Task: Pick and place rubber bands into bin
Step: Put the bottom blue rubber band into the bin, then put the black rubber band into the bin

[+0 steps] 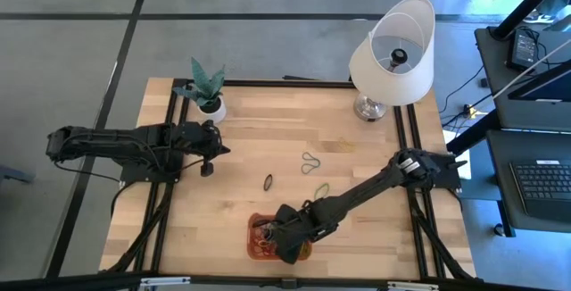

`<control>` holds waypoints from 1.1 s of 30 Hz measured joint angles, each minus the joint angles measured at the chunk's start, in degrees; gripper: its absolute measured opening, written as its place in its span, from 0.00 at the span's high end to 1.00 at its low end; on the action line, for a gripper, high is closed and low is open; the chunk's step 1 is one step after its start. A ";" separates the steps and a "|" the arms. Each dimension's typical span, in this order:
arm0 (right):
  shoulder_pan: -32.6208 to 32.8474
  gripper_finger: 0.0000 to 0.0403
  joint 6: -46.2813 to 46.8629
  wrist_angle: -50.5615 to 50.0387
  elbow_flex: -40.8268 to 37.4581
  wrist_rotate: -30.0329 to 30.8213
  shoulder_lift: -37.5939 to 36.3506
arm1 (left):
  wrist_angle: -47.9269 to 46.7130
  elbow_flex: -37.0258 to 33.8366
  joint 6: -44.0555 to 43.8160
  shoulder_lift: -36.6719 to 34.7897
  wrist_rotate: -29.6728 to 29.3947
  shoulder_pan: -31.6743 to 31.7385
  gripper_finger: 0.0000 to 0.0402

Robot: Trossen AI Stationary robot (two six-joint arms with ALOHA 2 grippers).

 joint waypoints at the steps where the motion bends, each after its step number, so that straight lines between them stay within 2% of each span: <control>1: -0.01 0.77 -0.03 -0.01 -0.02 0.01 -0.01 | -0.02 0.00 -0.01 0.00 -0.01 0.00 1.00; 8: -0.01 0.62 -1.55 -1.38 -0.02 0.52 -0.42 | 1.55 0.02 -0.02 0.00 0.00 0.00 1.00; 14: 0.43 0.60 -4.43 -2.13 -0.08 11.65 -4.40 | 4.73 0.02 -0.02 0.00 0.00 0.00 1.00; 18: 0.38 0.62 -6.49 -3.83 -3.04 14.42 -7.48 | 6.45 0.57 1.20 0.97 0.01 0.00 1.00; 21: 0.40 0.65 -7.00 -1.53 -10.25 14.35 -11.12 | 6.43 2.85 2.74 4.00 -0.01 -0.12 1.00; 24: 0.40 0.68 -7.03 6.08 -21.26 14.34 -17.95 | 6.47 6.31 2.99 9.03 -1.47 -0.98 1.00; 29: 0.68 0.71 -6.51 18.99 -42.60 14.22 -32.28 | 6.10 14.43 2.94 21.44 -6.05 -3.51 1.00; 33: 0.86 0.72 -7.32 24.31 -56.33 14.19 -44.83 | 3.15 22.72 -1.06 32.97 -9.57 -5.27 1.00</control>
